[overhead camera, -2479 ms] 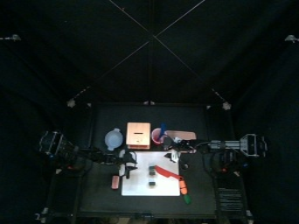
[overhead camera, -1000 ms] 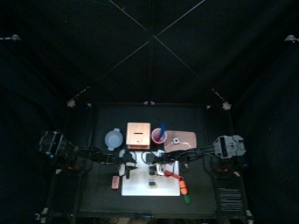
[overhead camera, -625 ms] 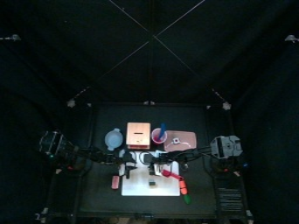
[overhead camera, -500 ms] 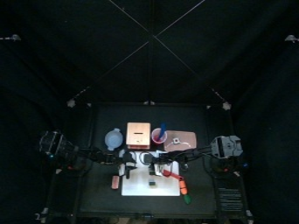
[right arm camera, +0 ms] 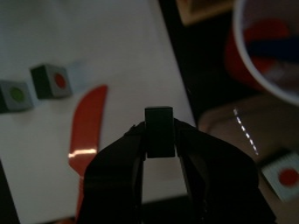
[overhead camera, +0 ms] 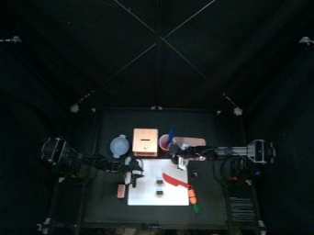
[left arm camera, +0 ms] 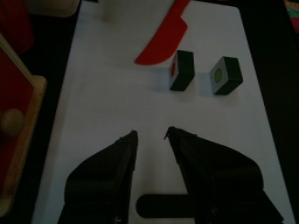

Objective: Place sushi on board then cut the sushi with the knife then place the pieces on the plate
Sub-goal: Place the 4 sushi pieces on the plate

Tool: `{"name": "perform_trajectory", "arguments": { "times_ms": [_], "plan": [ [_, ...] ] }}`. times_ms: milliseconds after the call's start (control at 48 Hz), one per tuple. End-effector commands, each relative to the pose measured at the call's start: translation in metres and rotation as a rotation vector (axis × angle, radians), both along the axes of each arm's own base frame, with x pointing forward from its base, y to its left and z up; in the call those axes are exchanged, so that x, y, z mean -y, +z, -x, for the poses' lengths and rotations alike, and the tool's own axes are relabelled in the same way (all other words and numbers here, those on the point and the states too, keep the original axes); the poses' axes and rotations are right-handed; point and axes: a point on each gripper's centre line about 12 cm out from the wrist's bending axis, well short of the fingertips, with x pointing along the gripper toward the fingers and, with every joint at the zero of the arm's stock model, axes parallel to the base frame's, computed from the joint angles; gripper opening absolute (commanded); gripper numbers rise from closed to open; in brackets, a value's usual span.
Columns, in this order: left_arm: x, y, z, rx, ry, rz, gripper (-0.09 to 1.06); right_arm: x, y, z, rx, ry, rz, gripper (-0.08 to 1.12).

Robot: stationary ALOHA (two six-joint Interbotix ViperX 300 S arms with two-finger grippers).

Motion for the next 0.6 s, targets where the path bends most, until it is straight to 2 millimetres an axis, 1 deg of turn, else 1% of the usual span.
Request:
{"name": "perform_trajectory", "arguments": {
  "times_ms": [21, 42, 146, 250, 333, 438, 604],
  "plan": [
    [-0.001, 0.005, -0.003, 0.018, 0.006, 0.004, 0.75, 0.015, 0.01, 0.027, 0.036, -0.071, 0.009, 0.56],
    [-0.001, 0.005, -0.003, 0.018, 0.004, 0.003, 0.75, 0.019, 0.01, 0.036, 0.036, -0.091, 0.01, 0.56],
    [-0.001, 0.005, -0.004, 0.02, 0.004, 0.003, 0.75, 0.03, 0.007, 0.062, 0.035, -0.162, 0.012, 0.56],
    [-0.001, 0.005, -0.005, 0.02, 0.007, 0.004, 0.75, 0.041, 0.005, 0.083, 0.038, -0.232, 0.018, 0.57],
    [-0.002, 0.005, -0.005, 0.02, 0.009, 0.004, 0.75, 0.048, -0.001, 0.098, 0.026, -0.279, 0.025, 0.6],
    [-0.002, 0.006, -0.006, 0.023, 0.01, 0.004, 0.75, 0.052, -0.014, 0.109, -0.004, -0.31, 0.027, 0.68],
    [-0.002, 0.006, -0.007, 0.024, 0.017, 0.01, 0.75, 0.048, -0.026, 0.115, -0.034, -0.313, 0.018, 0.83]
  ]
}}
